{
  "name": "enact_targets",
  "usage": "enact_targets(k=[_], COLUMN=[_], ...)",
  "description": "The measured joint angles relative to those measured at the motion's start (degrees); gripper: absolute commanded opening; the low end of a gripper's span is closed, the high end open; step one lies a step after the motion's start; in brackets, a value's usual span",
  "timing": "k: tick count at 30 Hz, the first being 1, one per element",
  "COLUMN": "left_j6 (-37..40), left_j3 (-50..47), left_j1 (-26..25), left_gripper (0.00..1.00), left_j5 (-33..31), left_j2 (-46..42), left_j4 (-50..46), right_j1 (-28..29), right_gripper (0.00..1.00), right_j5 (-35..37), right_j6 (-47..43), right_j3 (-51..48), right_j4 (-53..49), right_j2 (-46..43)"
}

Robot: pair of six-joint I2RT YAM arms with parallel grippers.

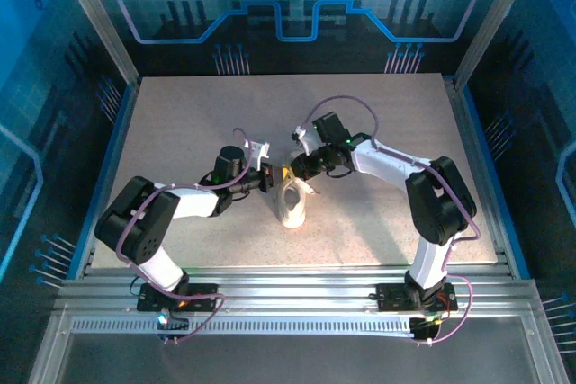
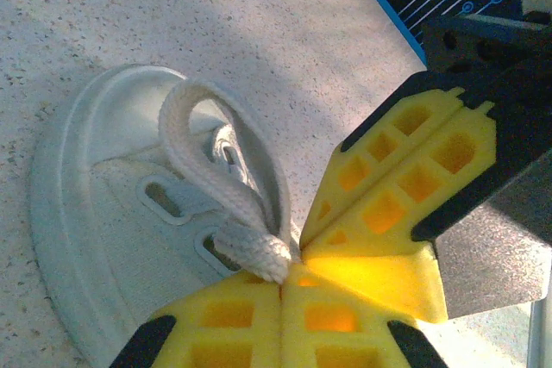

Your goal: Tie the shoes

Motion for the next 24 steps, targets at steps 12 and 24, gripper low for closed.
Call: enact_targets(k=[12, 24], left_j6=[1.2, 1.84], left_j3=[-0.44, -0.44], left_j1=[0.04, 0.07], left_gripper=[0.0, 0.0], left_j5=[0.0, 0.02], left_j2=[-0.57, -0.57], left_j4=[0.0, 0.07], right_j1=[0.68, -6.58], right_gripper=[0.35, 0.47], right_j5=[2.36, -8.31], right_j6=[0.26, 7.17], right_j3=[-0.42, -4.46], right_j4=[0.0, 7.02], right_j2=[-0.7, -6.38])
